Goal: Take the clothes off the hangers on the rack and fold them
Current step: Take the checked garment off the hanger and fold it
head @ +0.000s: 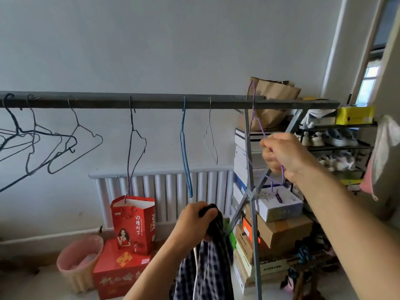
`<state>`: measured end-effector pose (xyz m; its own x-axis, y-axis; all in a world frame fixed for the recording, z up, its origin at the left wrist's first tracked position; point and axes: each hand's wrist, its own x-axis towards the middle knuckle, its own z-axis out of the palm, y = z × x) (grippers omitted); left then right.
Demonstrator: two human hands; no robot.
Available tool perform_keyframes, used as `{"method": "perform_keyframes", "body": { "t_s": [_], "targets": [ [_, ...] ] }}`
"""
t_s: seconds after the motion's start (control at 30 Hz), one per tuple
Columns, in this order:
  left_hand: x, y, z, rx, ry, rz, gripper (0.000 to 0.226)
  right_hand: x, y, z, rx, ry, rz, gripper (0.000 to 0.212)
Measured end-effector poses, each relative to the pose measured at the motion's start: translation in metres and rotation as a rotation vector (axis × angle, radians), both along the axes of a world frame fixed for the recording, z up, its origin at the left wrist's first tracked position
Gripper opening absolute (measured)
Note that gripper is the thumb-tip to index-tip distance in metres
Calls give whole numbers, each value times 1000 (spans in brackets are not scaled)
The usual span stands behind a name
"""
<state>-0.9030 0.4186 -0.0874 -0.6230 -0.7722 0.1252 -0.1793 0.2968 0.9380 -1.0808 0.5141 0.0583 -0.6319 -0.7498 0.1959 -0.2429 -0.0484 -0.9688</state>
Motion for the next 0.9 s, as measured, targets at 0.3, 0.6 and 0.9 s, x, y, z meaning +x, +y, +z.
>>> {"method": "perform_keyframes", "body": {
  "t_s": [0.3,0.6,0.9],
  "targets": [
    [35,16,42,32,138,17,15,-33,-83,7,198,88,-112,22],
    [89,8,70,-161,122,85,21,-31,-68,-43,437,657,-358,36],
    [164,-3,74,-216,126,-45,18,180,-30,-60,190,513,525,72]
  ]
}}
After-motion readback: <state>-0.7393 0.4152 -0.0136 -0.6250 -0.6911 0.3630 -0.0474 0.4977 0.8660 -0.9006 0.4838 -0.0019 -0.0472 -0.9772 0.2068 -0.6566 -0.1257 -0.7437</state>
